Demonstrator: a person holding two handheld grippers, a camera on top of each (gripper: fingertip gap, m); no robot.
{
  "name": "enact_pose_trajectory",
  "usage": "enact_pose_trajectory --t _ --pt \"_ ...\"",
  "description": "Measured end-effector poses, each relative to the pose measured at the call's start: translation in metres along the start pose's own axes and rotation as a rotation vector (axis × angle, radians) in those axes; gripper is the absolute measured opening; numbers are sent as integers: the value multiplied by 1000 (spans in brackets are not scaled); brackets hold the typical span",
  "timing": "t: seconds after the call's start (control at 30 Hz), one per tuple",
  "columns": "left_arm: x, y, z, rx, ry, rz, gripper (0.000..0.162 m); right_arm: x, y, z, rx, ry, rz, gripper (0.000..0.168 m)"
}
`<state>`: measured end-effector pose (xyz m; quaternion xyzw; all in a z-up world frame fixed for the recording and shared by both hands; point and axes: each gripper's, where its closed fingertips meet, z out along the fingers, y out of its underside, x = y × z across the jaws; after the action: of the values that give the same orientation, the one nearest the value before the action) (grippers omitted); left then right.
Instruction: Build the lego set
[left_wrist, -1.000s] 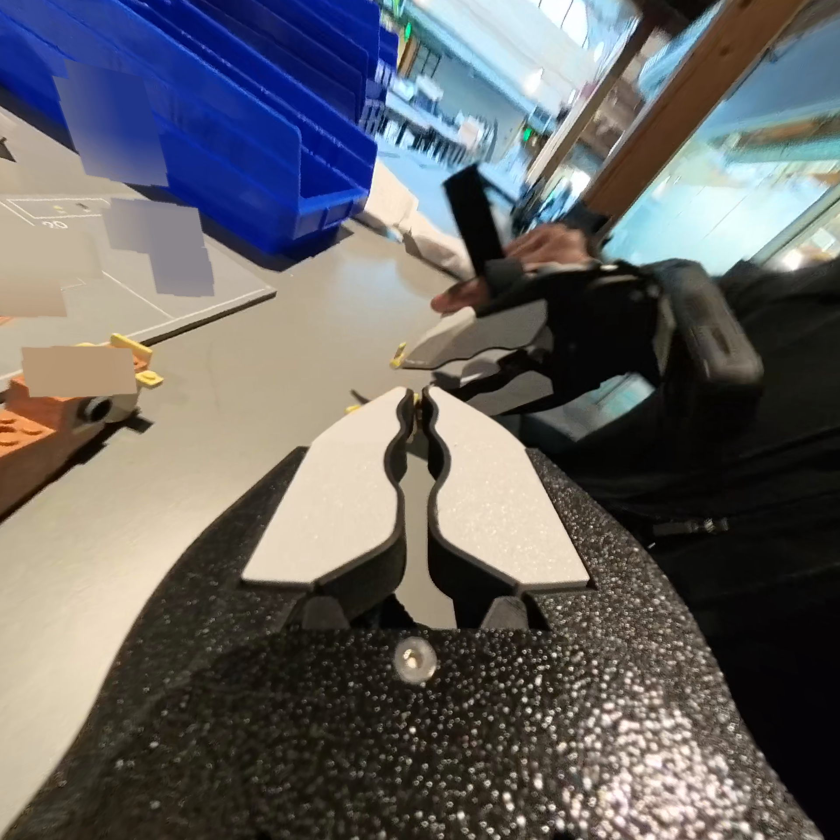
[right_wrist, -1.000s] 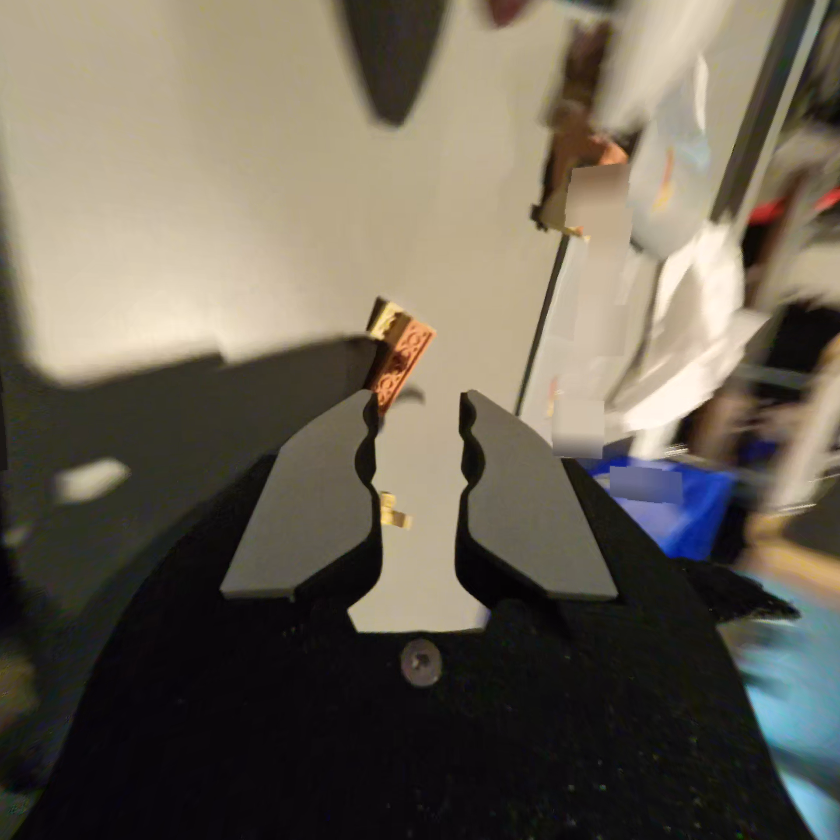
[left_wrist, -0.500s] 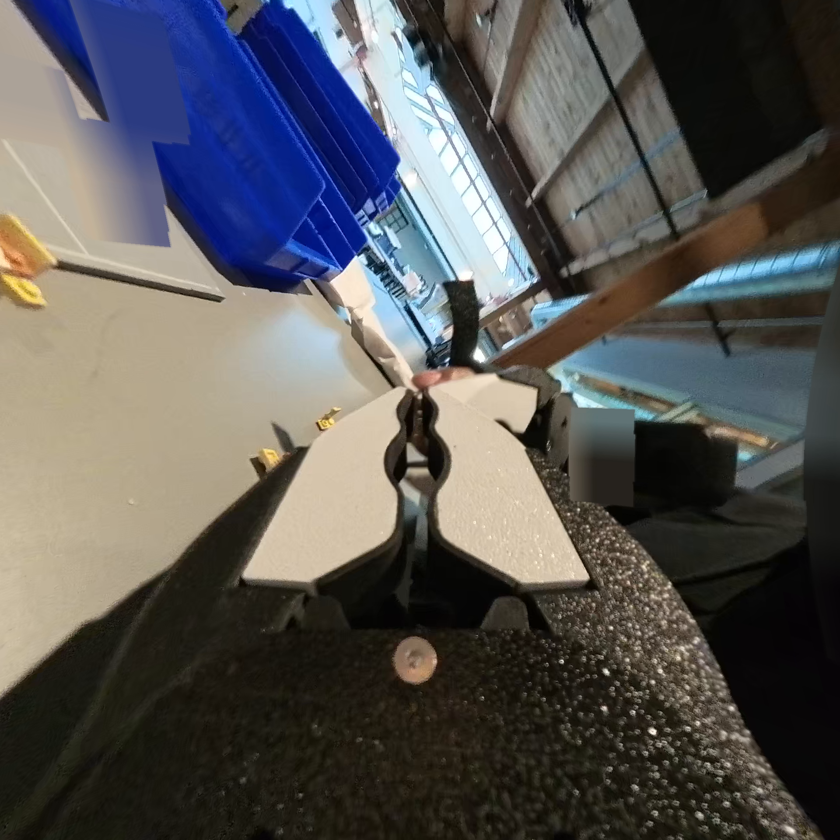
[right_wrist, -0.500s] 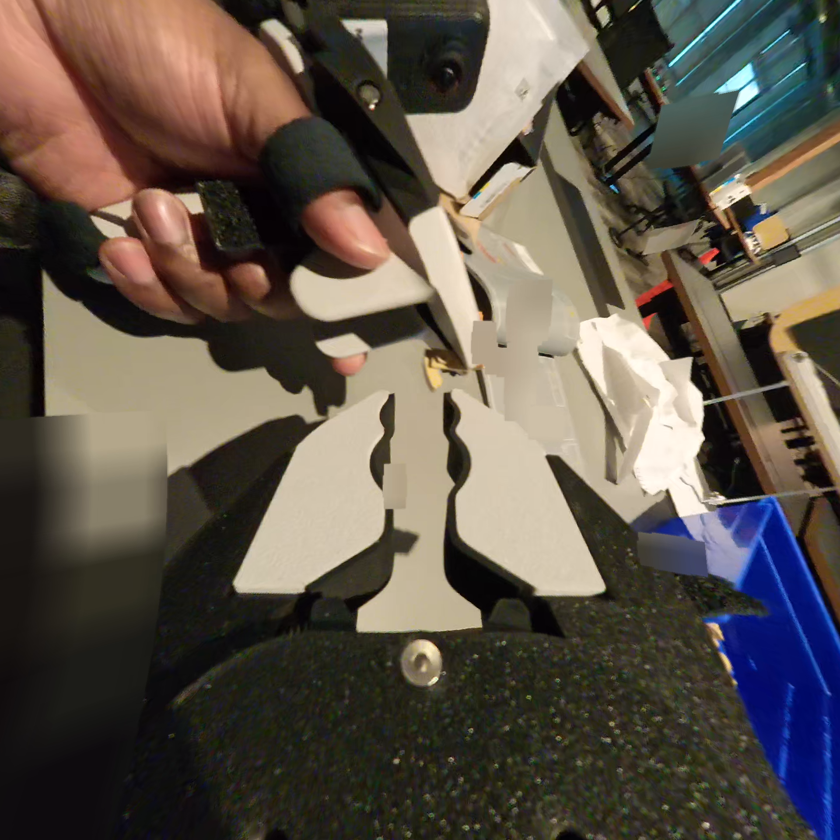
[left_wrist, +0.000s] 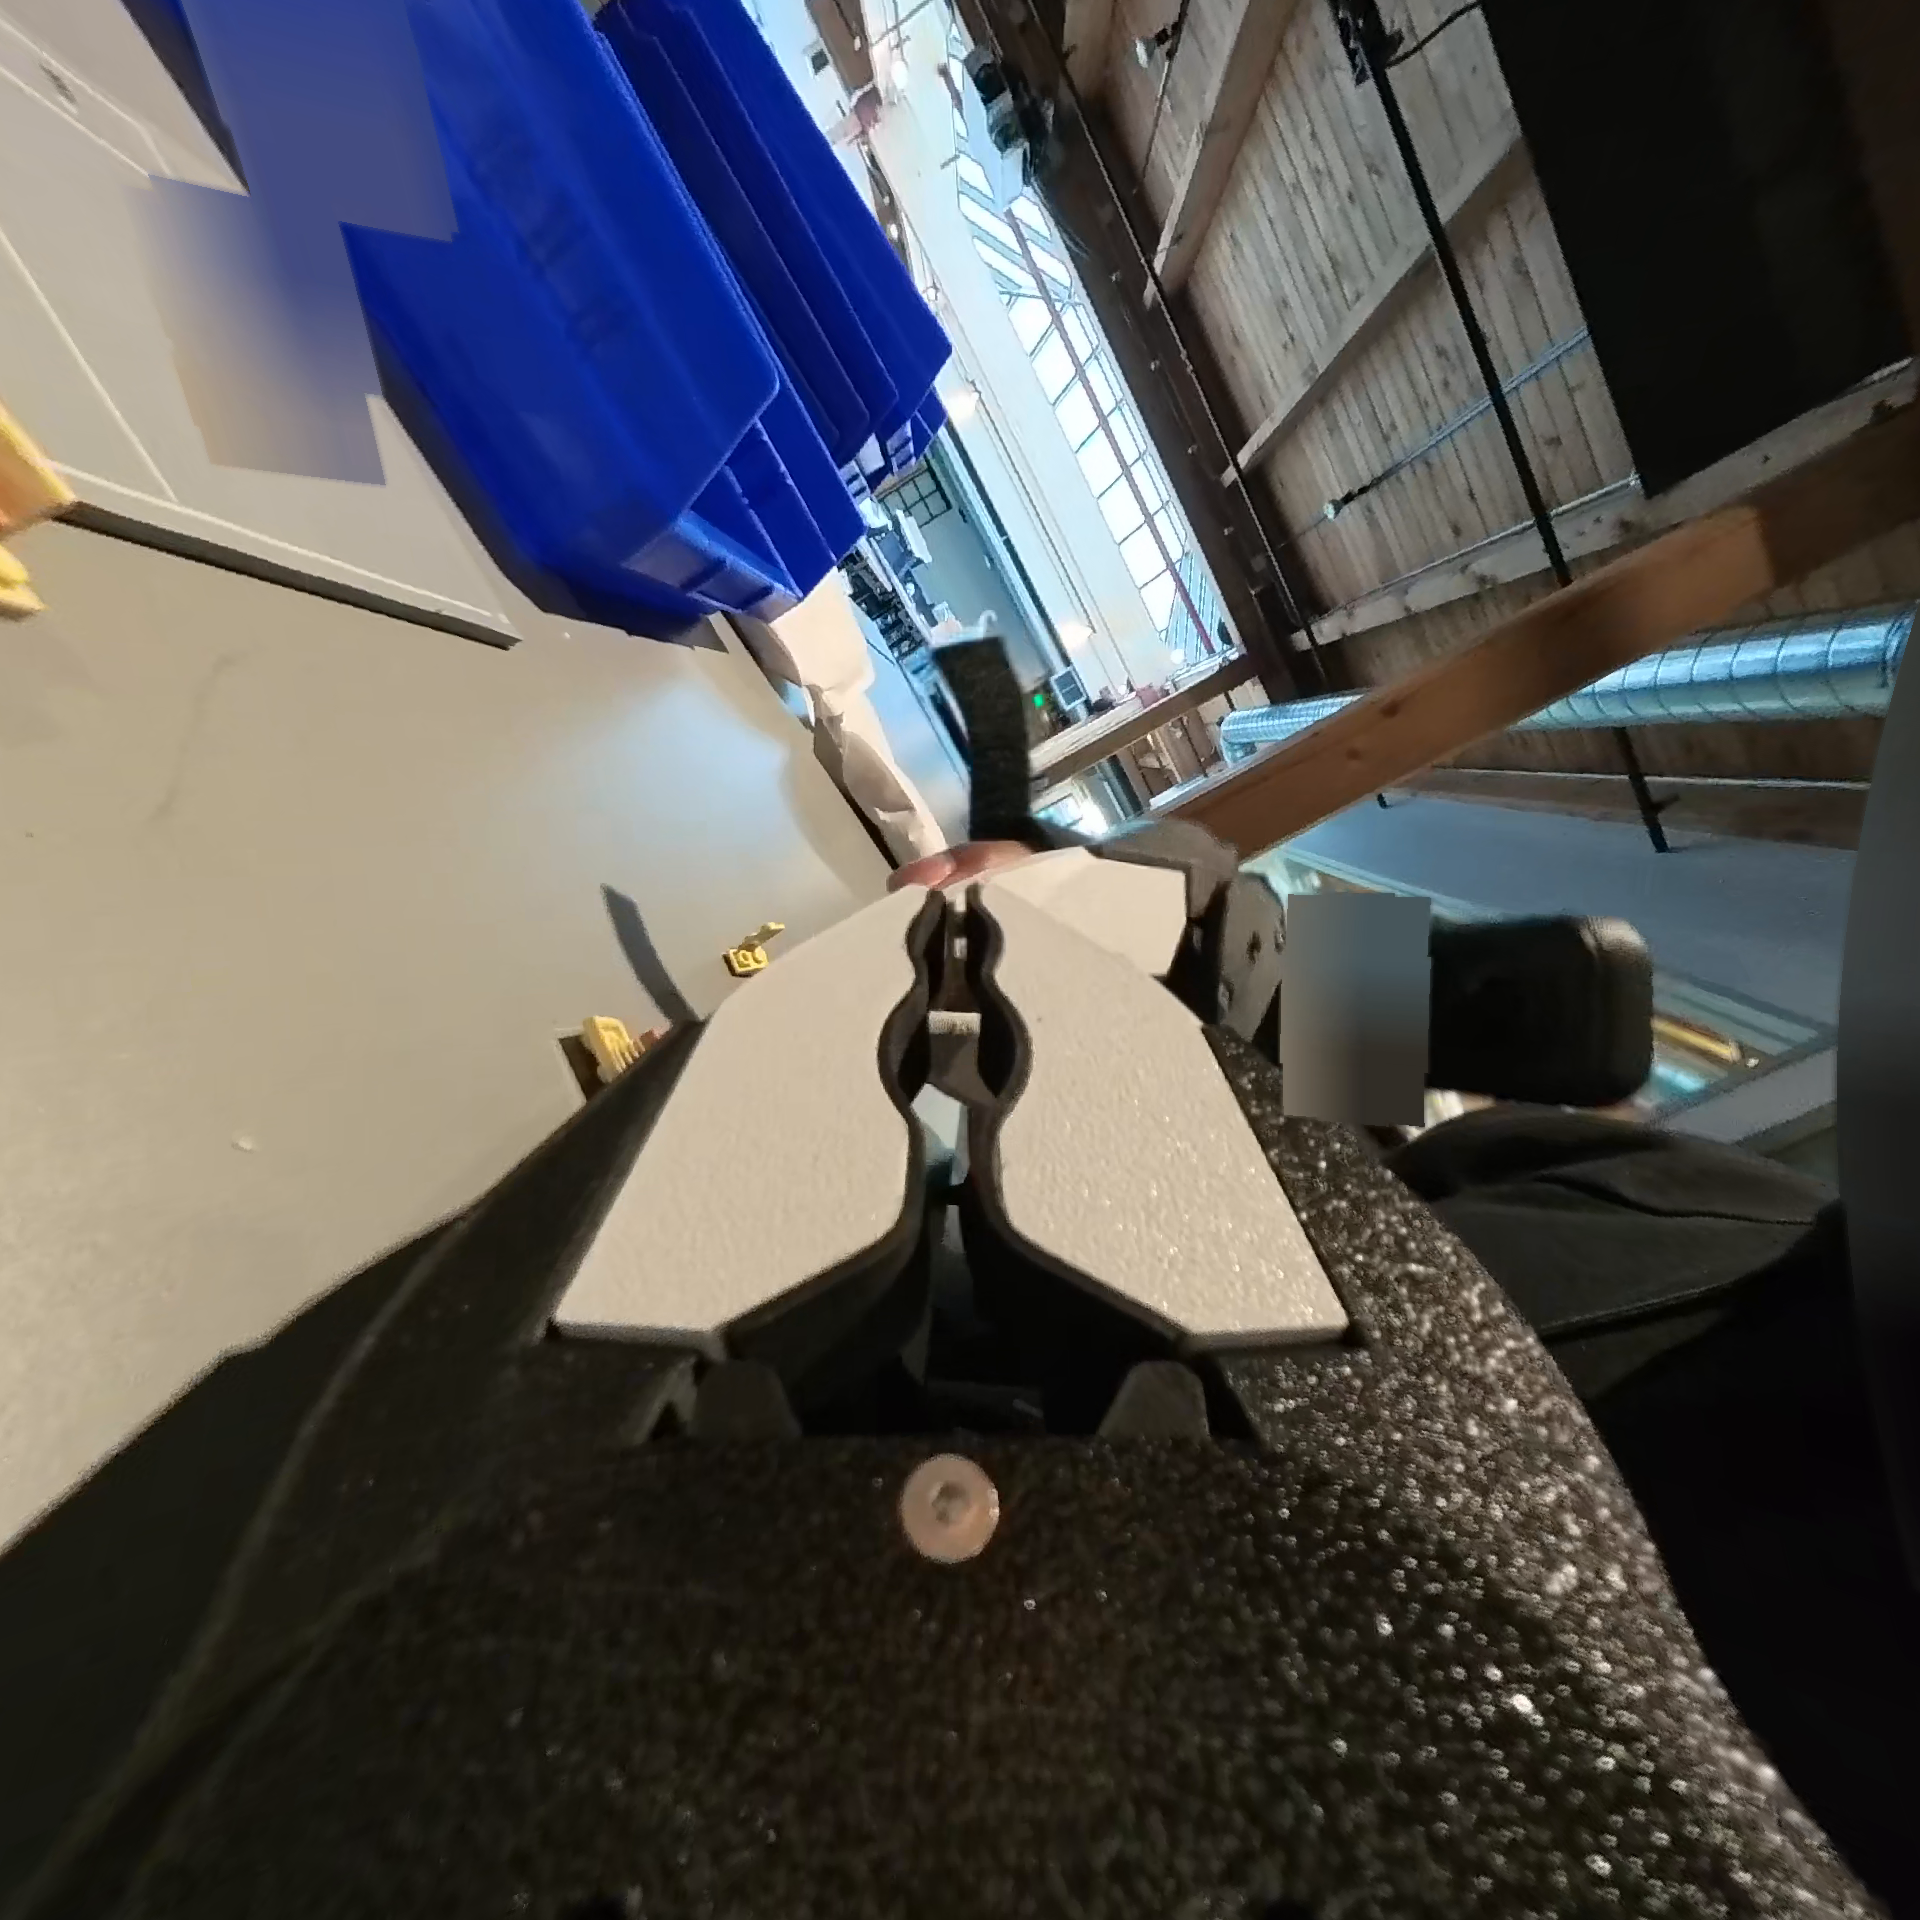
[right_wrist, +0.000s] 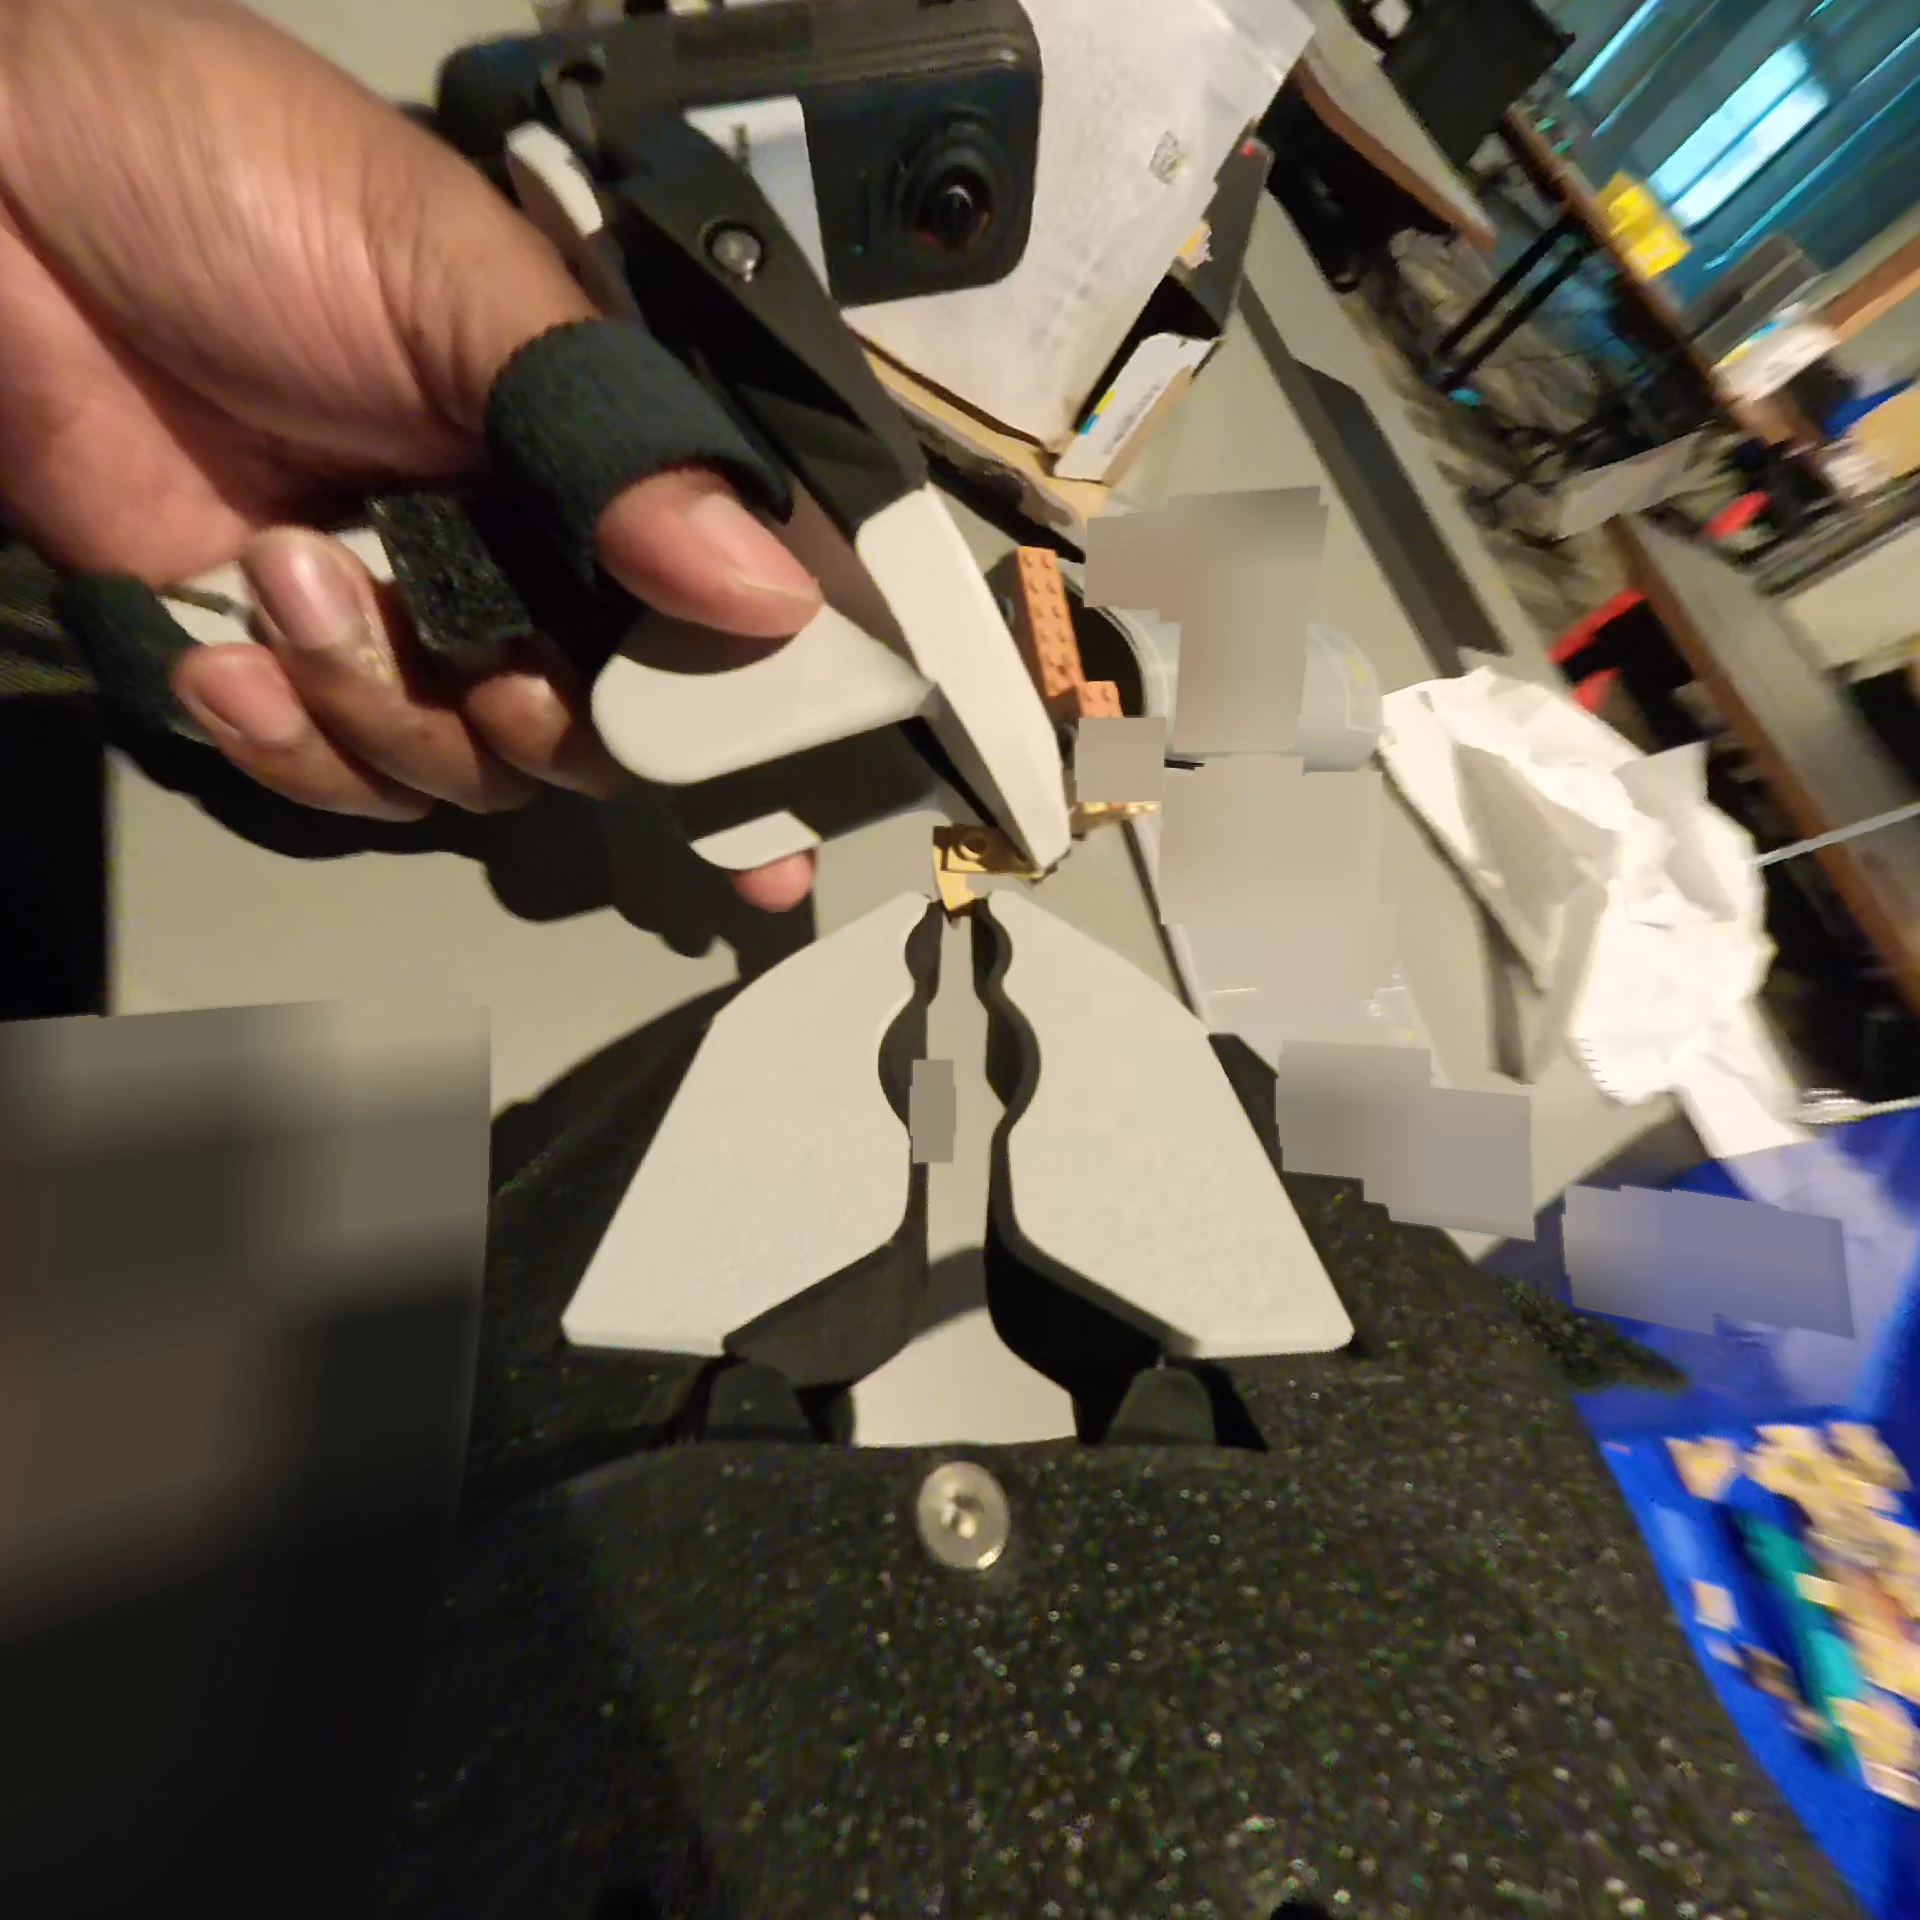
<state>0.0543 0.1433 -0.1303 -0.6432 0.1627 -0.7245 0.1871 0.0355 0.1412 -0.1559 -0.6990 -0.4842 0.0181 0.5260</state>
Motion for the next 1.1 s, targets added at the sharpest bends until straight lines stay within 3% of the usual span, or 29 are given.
enact_pose_trajectory --t 0.17,0.27,0.5,0.63,0.83,1.1 --pt "11 -3 1 -26 51 71 20 -2 -3 -6 70 -135 207 5" --pt "25 -10 -3 -31 113 211 25 0 -7 -13 138 -274 405 5" --pt "37 3 -14 -243 103 1044 36 0 -17 -34 248 -702 879 5" --pt "19 13 -9 -430 68 1418 39 -6 -20 -41 228 -864 971 5" --pt "32 21 -4 -469 265 1521 30 -11 -27 -51 246 -984 996 5" --pt "30 34 -2 -517 337 1579 13 -17 -26 -50 222 -1049 1017 5"
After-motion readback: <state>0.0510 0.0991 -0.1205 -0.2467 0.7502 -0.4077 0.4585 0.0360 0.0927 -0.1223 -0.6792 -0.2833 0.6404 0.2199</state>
